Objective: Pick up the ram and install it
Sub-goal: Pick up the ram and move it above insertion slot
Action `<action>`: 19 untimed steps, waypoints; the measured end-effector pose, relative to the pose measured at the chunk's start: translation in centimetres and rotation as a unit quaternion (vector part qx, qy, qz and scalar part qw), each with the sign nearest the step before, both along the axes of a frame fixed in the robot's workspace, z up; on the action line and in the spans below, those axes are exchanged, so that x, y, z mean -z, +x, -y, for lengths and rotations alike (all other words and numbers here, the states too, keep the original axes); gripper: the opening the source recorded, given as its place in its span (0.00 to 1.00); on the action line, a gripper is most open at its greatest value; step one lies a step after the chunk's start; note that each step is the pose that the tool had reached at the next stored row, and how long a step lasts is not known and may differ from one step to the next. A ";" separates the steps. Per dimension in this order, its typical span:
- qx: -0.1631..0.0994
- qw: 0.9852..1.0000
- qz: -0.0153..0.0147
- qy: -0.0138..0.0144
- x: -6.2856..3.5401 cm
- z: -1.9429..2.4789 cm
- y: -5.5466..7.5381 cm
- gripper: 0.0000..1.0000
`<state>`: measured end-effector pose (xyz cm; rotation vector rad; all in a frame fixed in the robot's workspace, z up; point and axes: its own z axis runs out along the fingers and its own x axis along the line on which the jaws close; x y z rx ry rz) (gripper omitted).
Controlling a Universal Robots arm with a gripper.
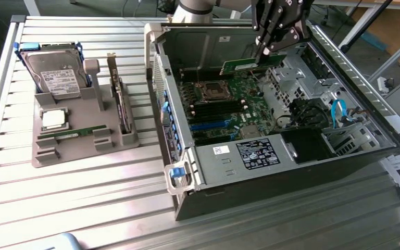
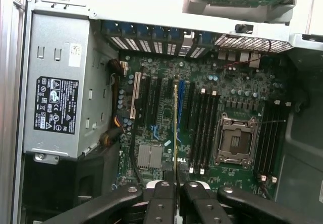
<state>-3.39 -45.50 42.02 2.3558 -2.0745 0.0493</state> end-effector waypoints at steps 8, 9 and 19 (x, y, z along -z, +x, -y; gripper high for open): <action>0.000 1.000 0.000 0.000 0.00 0.00 0.9 0.13; 0.000 1.000 0.000 0.000 0.00 0.00 1.0 0.13; 0.000 1.000 0.000 0.000 0.00 0.00 2.3 0.13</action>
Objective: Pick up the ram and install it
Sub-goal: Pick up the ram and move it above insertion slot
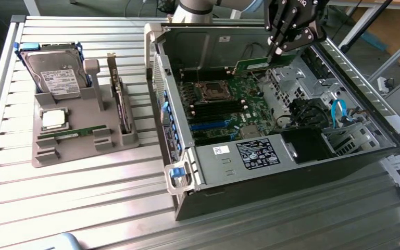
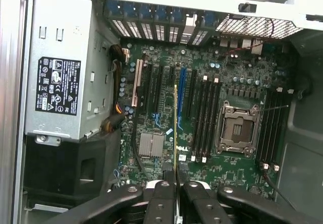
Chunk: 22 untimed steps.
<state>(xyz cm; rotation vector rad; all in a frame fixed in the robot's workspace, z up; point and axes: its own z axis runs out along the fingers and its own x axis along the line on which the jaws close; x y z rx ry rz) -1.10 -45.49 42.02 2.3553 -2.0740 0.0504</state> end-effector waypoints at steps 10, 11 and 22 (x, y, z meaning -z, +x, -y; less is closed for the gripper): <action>0.000 1.000 0.000 -0.001 0.00 -0.05 1.6 0.13; 0.000 1.000 0.000 -0.001 0.00 -0.06 1.8 0.13; 0.000 1.000 0.000 -0.004 0.01 -1.35 3.1 0.13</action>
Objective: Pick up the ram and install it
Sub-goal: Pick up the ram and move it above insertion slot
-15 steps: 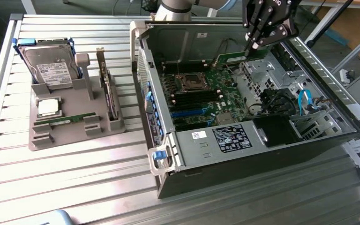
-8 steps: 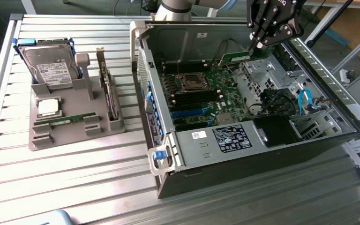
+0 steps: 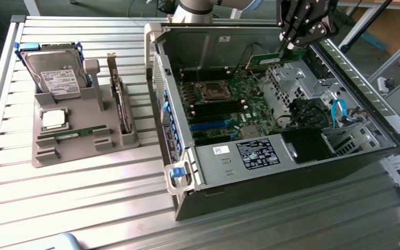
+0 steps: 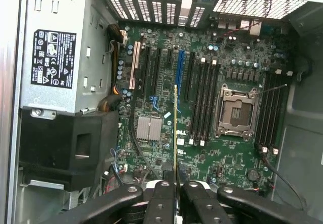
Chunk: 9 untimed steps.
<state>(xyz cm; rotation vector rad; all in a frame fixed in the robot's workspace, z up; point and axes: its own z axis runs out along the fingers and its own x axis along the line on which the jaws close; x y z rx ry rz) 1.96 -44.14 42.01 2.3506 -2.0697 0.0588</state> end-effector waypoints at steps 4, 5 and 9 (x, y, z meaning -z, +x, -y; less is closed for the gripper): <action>0.000 1.000 0.000 -0.002 0.00 -0.56 0.5 0.13; 0.000 1.000 0.000 -0.002 0.00 -0.64 0.6 0.13; 0.000 1.000 0.000 -0.003 0.01 -0.90 1.0 0.13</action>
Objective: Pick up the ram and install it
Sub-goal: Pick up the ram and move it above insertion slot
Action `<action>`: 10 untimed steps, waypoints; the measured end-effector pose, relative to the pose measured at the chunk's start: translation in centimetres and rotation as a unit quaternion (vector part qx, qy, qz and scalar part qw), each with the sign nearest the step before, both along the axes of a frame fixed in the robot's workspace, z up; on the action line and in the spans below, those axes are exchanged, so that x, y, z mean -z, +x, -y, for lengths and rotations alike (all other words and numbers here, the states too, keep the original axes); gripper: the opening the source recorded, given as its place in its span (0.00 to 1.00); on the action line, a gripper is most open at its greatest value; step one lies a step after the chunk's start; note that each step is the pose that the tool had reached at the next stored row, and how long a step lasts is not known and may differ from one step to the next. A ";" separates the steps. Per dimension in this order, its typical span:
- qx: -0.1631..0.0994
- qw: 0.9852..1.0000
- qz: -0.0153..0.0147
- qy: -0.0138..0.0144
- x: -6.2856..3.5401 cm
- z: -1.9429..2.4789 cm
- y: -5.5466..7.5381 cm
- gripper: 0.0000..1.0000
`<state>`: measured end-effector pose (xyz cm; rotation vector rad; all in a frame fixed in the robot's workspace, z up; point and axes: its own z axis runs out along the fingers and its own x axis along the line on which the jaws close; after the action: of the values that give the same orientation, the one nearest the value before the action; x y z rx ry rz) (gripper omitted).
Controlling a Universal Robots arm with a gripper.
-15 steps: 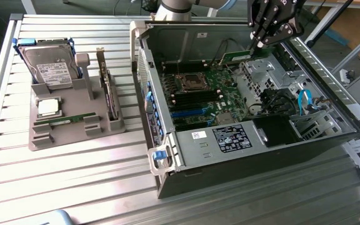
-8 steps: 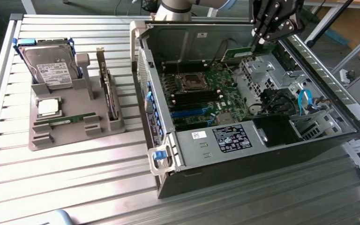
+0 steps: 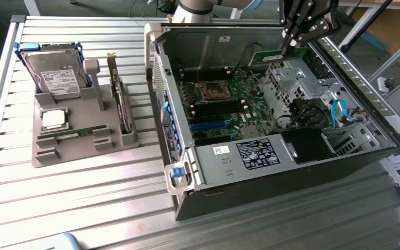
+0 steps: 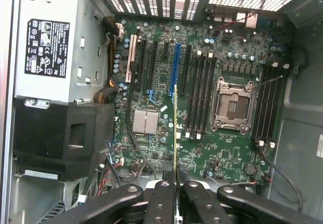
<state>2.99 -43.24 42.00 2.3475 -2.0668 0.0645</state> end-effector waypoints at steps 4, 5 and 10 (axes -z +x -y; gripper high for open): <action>0.000 1.000 0.000 -0.001 0.00 -0.26 0.4 0.13; 0.000 1.000 0.000 -0.001 0.01 -0.33 0.5 0.13; 0.000 1.000 0.000 -0.002 0.01 -0.71 1.1 0.13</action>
<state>4.05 -42.53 41.99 2.3449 -2.0644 0.0691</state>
